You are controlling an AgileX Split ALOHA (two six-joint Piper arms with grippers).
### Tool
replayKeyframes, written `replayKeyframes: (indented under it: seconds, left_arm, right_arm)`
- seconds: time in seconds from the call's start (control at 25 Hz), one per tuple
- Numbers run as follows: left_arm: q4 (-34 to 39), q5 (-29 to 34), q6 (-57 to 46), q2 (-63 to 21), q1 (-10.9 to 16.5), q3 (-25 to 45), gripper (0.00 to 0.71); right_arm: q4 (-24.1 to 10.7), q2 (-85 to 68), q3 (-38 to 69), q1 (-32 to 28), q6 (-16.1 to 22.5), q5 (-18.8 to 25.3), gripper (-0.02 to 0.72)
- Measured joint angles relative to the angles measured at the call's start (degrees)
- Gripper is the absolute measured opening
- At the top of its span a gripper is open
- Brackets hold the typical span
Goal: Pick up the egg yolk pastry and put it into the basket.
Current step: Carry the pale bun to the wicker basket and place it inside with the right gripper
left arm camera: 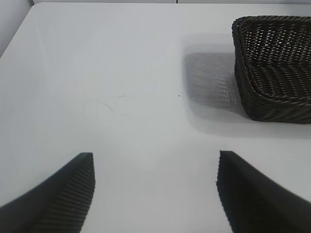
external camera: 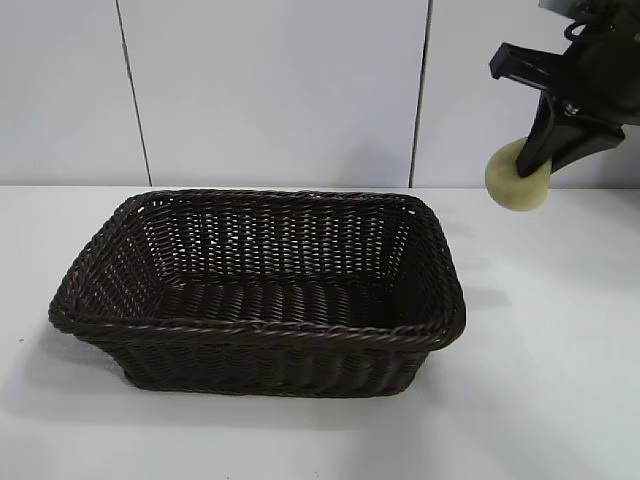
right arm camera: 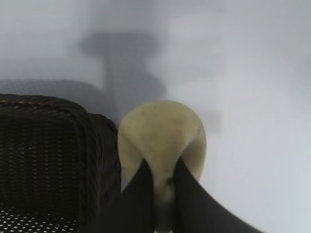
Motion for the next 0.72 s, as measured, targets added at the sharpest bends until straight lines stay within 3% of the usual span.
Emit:
replayKeyframes:
  seconds: [0.32, 0.72]
  left_arm:
    - [0.0, 0.0, 0.0, 0.0, 0.0, 0.0, 0.514]
    - [0.0, 0.0, 0.0, 0.0, 0.0, 0.0, 0.514]
  right_arm:
    - [3.34, 0.0, 0.0, 6.83, -0.5, 0.35, 0.051]
    - [3.99, 1.02, 0.0, 22.55, -0.67, -8.36, 0.051]
